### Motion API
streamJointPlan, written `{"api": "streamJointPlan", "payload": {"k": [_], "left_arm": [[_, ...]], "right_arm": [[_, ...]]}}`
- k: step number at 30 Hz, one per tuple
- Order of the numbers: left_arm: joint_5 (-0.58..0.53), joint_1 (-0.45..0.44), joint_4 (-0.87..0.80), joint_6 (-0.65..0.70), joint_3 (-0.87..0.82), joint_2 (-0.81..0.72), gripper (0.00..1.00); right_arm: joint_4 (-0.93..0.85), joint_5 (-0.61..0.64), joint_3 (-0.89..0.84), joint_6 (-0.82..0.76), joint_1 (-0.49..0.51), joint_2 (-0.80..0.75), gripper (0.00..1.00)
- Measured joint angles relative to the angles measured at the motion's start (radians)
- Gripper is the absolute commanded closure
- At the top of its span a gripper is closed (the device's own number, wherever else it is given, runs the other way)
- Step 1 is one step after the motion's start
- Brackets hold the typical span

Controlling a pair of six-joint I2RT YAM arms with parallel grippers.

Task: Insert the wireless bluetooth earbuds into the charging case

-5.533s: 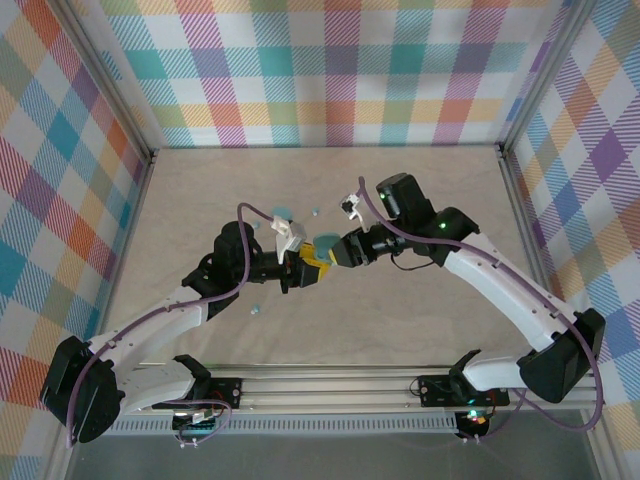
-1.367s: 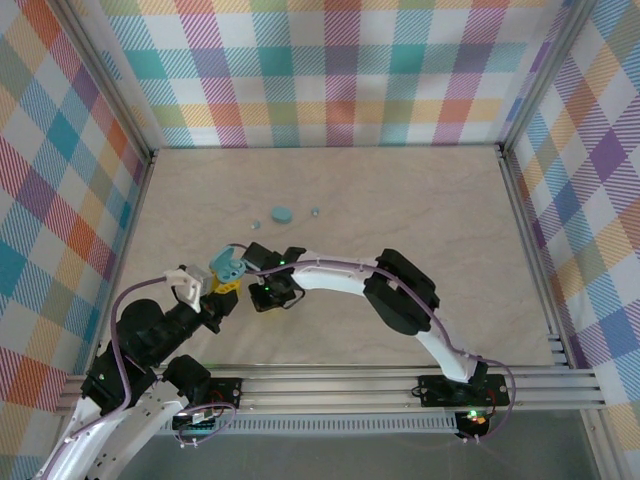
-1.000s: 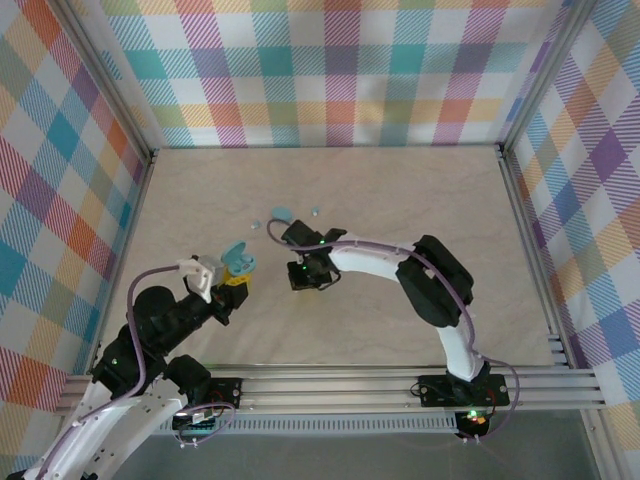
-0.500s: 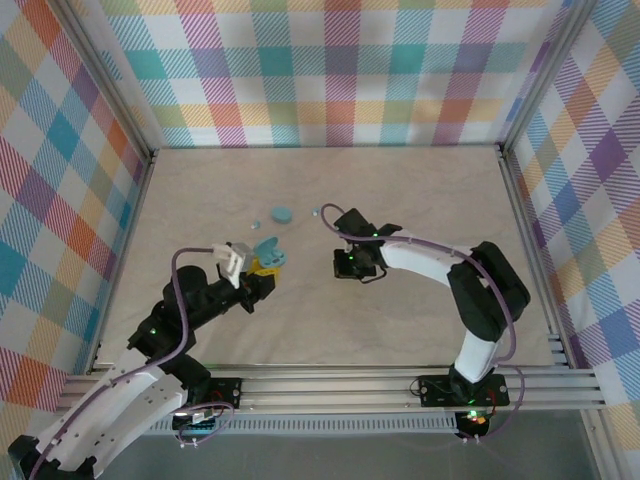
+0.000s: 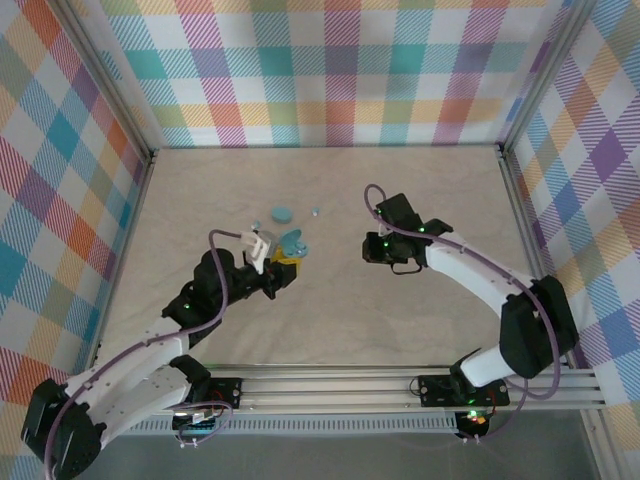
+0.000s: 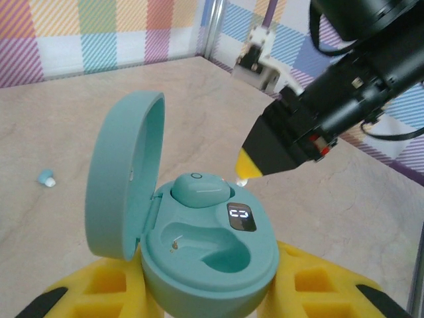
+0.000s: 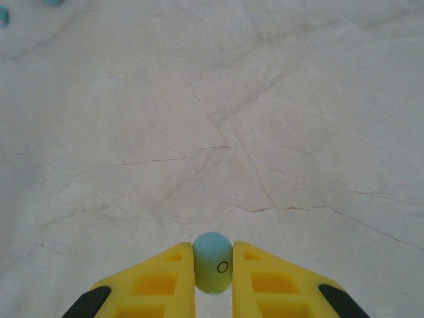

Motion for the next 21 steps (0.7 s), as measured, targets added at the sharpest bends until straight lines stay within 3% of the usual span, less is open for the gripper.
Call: {"api": "streamJointPlan", "payload": {"k": [21], "left_arm": [[0.087,-0.100,0.225,0.006,0.226,0.379,0.93]], "right_arm": [[-0.152,0.043,0.058,-0.069,-0.008,-0.478,0.83]]}}
